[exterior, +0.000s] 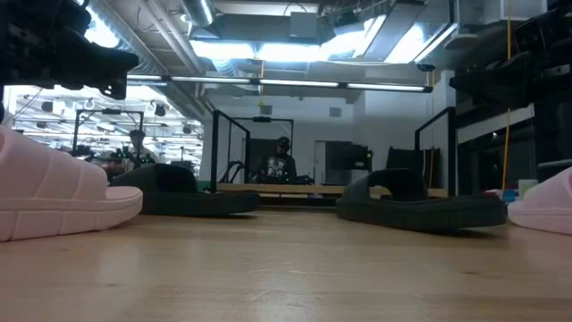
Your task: Pick and place slides into the shelf
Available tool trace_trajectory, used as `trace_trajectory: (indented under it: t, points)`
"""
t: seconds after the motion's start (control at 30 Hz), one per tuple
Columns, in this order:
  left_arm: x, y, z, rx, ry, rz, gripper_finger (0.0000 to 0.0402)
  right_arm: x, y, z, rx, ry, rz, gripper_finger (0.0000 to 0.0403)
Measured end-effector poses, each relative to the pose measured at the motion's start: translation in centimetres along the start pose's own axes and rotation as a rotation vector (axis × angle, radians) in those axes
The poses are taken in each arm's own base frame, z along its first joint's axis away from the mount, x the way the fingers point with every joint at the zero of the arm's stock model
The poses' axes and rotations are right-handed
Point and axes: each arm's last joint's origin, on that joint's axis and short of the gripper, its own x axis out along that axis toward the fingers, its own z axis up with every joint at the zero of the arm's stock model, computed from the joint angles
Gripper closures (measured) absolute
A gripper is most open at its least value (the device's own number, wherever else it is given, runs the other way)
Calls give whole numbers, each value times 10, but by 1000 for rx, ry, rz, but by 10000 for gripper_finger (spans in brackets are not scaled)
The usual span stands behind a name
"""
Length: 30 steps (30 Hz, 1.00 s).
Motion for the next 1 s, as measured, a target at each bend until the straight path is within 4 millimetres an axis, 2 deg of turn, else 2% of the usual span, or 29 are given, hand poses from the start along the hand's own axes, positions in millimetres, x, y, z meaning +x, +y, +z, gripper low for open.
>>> trace_trajectory:
  t: [1.0]
  points:
    - [0,0,0,0,0,0,401,0,0,0,-22,-2,0,343]
